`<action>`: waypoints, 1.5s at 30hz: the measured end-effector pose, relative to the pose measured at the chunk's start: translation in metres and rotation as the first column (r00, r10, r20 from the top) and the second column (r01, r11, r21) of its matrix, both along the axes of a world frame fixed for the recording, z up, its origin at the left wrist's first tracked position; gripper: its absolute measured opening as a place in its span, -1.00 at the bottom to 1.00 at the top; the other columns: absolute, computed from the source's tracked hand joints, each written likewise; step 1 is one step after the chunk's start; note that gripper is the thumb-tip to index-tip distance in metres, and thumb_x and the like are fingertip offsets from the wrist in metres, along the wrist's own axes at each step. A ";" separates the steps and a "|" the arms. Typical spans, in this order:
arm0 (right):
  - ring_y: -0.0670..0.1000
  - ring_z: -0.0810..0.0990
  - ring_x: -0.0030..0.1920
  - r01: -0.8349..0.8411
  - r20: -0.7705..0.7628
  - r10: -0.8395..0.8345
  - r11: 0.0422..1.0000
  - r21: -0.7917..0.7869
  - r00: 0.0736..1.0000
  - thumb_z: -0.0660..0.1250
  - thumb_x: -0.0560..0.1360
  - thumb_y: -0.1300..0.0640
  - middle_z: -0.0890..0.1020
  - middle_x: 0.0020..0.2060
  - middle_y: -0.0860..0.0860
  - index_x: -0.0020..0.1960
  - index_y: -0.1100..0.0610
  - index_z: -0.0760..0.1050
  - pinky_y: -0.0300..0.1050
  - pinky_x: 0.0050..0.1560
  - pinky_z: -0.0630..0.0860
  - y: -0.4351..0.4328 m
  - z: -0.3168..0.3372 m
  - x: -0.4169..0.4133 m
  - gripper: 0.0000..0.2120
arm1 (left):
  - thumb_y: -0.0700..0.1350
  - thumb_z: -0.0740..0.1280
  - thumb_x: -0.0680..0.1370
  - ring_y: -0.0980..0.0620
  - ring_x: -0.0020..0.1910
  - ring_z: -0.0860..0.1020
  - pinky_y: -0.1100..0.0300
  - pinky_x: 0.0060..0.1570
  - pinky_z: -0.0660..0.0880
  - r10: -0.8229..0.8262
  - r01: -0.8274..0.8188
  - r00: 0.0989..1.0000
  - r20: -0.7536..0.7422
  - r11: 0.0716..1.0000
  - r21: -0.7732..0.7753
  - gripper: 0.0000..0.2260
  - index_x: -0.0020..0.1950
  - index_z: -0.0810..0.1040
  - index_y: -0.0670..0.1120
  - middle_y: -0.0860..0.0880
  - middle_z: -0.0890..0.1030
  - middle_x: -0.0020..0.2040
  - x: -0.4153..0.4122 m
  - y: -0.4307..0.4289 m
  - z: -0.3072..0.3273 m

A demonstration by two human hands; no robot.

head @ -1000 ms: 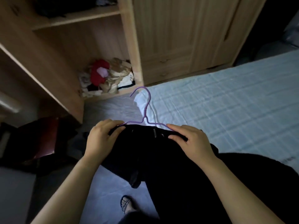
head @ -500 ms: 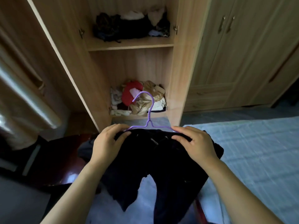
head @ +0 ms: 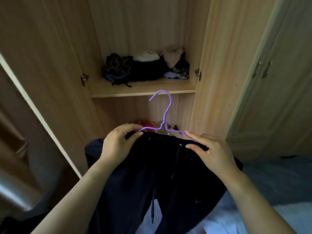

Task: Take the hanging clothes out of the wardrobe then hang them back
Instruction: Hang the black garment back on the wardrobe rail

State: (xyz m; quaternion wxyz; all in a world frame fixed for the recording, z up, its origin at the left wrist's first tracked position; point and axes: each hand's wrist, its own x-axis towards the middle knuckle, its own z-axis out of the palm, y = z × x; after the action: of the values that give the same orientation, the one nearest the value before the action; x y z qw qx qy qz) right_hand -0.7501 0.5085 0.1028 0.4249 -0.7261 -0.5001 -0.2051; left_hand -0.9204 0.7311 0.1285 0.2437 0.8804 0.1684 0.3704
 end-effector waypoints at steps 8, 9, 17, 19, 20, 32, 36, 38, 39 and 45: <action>-0.25 0.42 -0.19 0.000 0.167 0.002 1.000 -0.008 0.986 0.38 0.40 -0.12 0.52 -0.18 -0.21 0.29 -0.07 0.47 -0.41 -0.15 0.37 0.123 0.081 0.154 -0.53 | 0.08 0.35 0.47 0.19 -0.02 0.55 0.07 0.00 0.51 0.020 -0.017 0.986 0.164 1.000 -0.023 -0.90 -0.04 0.55 0.26 0.41 0.56 -0.12 0.141 0.120 0.067; -0.23 0.44 -0.15 0.013 0.214 -0.013 1.000 0.000 0.977 0.34 0.42 -0.14 0.56 -0.15 -0.21 0.29 -0.07 0.48 -0.39 -0.08 0.36 0.136 0.091 0.170 -0.55 | 0.11 0.33 0.47 0.21 -0.01 0.55 0.07 0.00 0.51 0.012 -0.009 0.981 0.193 1.000 -0.016 -0.90 -0.04 0.53 0.30 0.41 0.56 -0.10 0.158 0.133 0.077; -0.02 0.53 -0.07 0.243 0.435 -0.274 0.962 0.126 0.858 0.23 0.43 -0.22 0.62 -0.06 -0.06 0.20 -0.11 0.55 0.02 -0.11 0.52 0.220 0.186 0.299 -0.59 | -0.01 0.37 0.50 0.29 0.02 0.56 0.18 0.06 0.48 -0.125 0.136 0.914 0.387 0.991 0.000 -0.73 -0.13 0.53 0.44 0.36 0.60 -0.06 0.303 0.252 0.162; -0.11 0.51 -0.16 0.235 0.423 -0.276 0.961 0.147 0.863 0.23 0.43 -0.22 0.63 -0.16 -0.10 0.20 -0.11 0.54 -0.11 -0.27 0.52 0.241 0.214 0.322 -0.60 | -0.01 0.38 0.49 0.32 0.02 0.55 0.27 0.03 0.44 -0.175 0.175 0.897 0.406 0.984 0.038 -0.70 -0.15 0.51 0.47 0.41 0.59 -0.07 0.342 0.282 0.191; -0.14 0.52 -0.18 0.230 0.413 -0.283 0.958 0.174 0.866 0.24 0.42 -0.21 0.64 -0.18 -0.13 0.19 -0.12 0.55 -0.18 -0.26 0.49 0.252 0.226 0.332 -0.60 | -0.01 0.38 0.49 0.34 0.01 0.55 0.31 0.03 0.43 -0.204 0.200 0.885 0.418 0.978 0.054 -0.70 -0.15 0.52 0.47 0.42 0.58 -0.07 0.361 0.295 0.204; -0.33 0.56 -0.16 0.232 0.320 -0.359 0.898 0.374 0.877 0.45 0.40 0.06 0.55 -0.23 -0.42 0.05 -0.11 0.61 -0.48 -0.13 0.42 0.347 0.381 0.465 -0.76 | 0.11 0.38 0.46 0.21 0.00 0.58 0.09 0.12 0.48 -0.476 0.388 0.745 0.468 0.879 0.276 -0.94 -0.11 0.60 0.30 0.26 0.64 -0.09 0.550 0.406 0.381; -0.27 0.55 -0.28 0.235 0.289 -0.361 0.890 0.391 0.887 0.44 0.42 0.07 0.59 -0.35 -0.34 0.00 -0.17 0.61 -0.41 -0.22 0.43 0.365 0.429 0.506 -0.80 | 0.09 0.38 0.48 0.26 -0.05 0.57 0.18 0.05 0.47 -0.482 0.355 0.715 0.506 0.874 0.331 -0.96 -0.11 0.58 0.26 0.34 0.61 -0.11 0.602 0.423 0.429; -0.32 0.52 -0.33 0.234 0.265 -0.351 0.891 0.388 0.898 0.44 0.42 0.09 0.58 -0.37 -0.28 -0.02 -0.07 0.64 -0.46 -0.28 0.39 0.378 0.447 0.528 -0.85 | 0.02 0.37 0.50 0.26 -0.06 0.57 0.17 0.05 0.47 -0.472 0.344 0.711 0.521 0.880 0.327 -0.92 -0.11 0.59 0.24 0.34 0.60 -0.11 0.627 0.433 0.440; -0.32 0.51 -0.33 0.244 0.262 -0.365 0.884 0.400 0.894 0.45 0.41 0.08 0.58 -0.38 -0.28 -0.03 -0.05 0.66 -0.46 -0.29 0.38 0.385 0.453 0.539 -0.86 | 0.00 0.37 0.50 0.26 -0.06 0.57 0.17 0.07 0.47 -0.469 0.348 0.705 0.532 0.882 0.317 -0.91 -0.11 0.60 0.22 0.31 0.61 -0.10 0.638 0.438 0.443; -0.32 0.53 -0.24 0.273 0.370 -0.397 0.898 0.345 0.840 0.44 0.42 0.06 0.53 -0.36 -0.50 -0.12 -0.26 0.58 -0.39 -0.24 0.44 0.414 0.483 0.588 -0.81 | 0.06 0.40 0.47 0.22 -0.06 0.59 0.12 0.02 0.49 -0.474 0.341 0.647 0.598 0.880 0.330 -0.89 -0.08 0.60 0.29 0.25 0.64 -0.11 0.691 0.475 0.456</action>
State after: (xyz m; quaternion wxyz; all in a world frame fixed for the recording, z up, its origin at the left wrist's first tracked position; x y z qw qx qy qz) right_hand -0.1618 0.9222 0.5858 0.3583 -0.6720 -0.4114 -0.5007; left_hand -0.2297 1.2065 0.5844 0.2806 0.7240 -0.1679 0.6074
